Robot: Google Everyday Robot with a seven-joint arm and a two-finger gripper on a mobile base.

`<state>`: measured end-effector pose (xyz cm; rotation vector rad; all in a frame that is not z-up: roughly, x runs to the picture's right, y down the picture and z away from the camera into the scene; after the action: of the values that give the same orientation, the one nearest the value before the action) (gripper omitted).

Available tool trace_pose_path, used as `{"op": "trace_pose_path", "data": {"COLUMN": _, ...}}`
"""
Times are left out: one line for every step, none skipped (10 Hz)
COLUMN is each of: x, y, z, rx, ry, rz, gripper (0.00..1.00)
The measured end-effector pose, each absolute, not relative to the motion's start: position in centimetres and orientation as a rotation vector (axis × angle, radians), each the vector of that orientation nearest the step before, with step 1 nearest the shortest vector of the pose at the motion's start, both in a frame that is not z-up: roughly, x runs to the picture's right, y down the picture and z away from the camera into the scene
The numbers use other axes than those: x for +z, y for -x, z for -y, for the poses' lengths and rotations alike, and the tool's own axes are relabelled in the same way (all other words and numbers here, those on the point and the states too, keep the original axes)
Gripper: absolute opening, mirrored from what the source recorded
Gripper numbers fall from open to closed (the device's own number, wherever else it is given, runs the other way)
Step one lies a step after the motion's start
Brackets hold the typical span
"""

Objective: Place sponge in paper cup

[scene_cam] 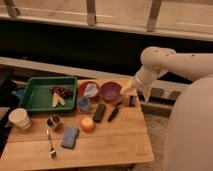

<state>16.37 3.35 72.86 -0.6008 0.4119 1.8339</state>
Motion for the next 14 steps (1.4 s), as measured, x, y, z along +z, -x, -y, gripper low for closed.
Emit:
{"op": "trace_pose_path", "data": {"x": 72.9, "y": -16.4, "z": -3.3, "rx": 1.834, "ry": 0.601, "rz": -0.412, "gripper": 0.8}}
{"op": "trace_pose_path", "data": {"x": 72.9, "y": -16.4, "z": -3.3, "rx": 1.834, "ry": 0.601, "rz": -0.412, "gripper": 0.8}}
{"op": "trace_pose_path", "data": {"x": 72.9, "y": -16.4, "z": -3.3, "rx": 1.834, "ry": 0.601, "rz": -0.412, "gripper": 0.8}}
{"op": "trace_pose_path", "data": {"x": 72.9, "y": -16.4, "z": -3.4, "rx": 1.834, "ry": 0.601, "rz": -0.412, "gripper": 0.8}}
{"op": "trace_pose_path", "data": {"x": 72.8, "y": -16.4, "z": -3.4, "rx": 1.832, "ry": 0.593, "rz": -0.415, "gripper": 0.8}}
{"op": "trace_pose_path", "data": {"x": 72.8, "y": -16.2, "z": -3.5, "rx": 1.811, "ry": 0.577, "rz": -0.418, "gripper": 0.8}}
{"op": "trace_pose_path", "data": {"x": 72.5, "y": -15.2, "z": -3.7, "rx": 1.786, "ry": 0.571, "rz": -0.41, "gripper": 0.8}}
{"op": "trace_pose_path", "data": {"x": 72.3, "y": -14.0, "z": -3.9, "rx": 1.762, "ry": 0.569, "rz": -0.402, "gripper": 0.8}}
{"op": "trace_pose_path", "data": {"x": 71.8, "y": -11.6, "z": -4.3, "rx": 1.721, "ry": 0.573, "rz": -0.381, "gripper": 0.8}}
{"op": "trace_pose_path", "data": {"x": 71.1, "y": -9.5, "z": -4.9, "rx": 1.692, "ry": 0.585, "rz": -0.355, "gripper": 0.8}}
{"op": "trace_pose_path", "data": {"x": 70.7, "y": -8.1, "z": -5.4, "rx": 1.671, "ry": 0.594, "rz": -0.336, "gripper": 0.8}}
{"op": "trace_pose_path", "data": {"x": 70.4, "y": -6.2, "z": -5.8, "rx": 1.648, "ry": 0.606, "rz": -0.313, "gripper": 0.8}}
{"op": "trace_pose_path", "data": {"x": 70.4, "y": -3.6, "z": -6.3, "rx": 1.614, "ry": 0.628, "rz": -0.29, "gripper": 0.8}}
{"op": "trace_pose_path", "data": {"x": 70.6, "y": -2.0, "z": -6.6, "rx": 1.588, "ry": 0.649, "rz": -0.279, "gripper": 0.8}}
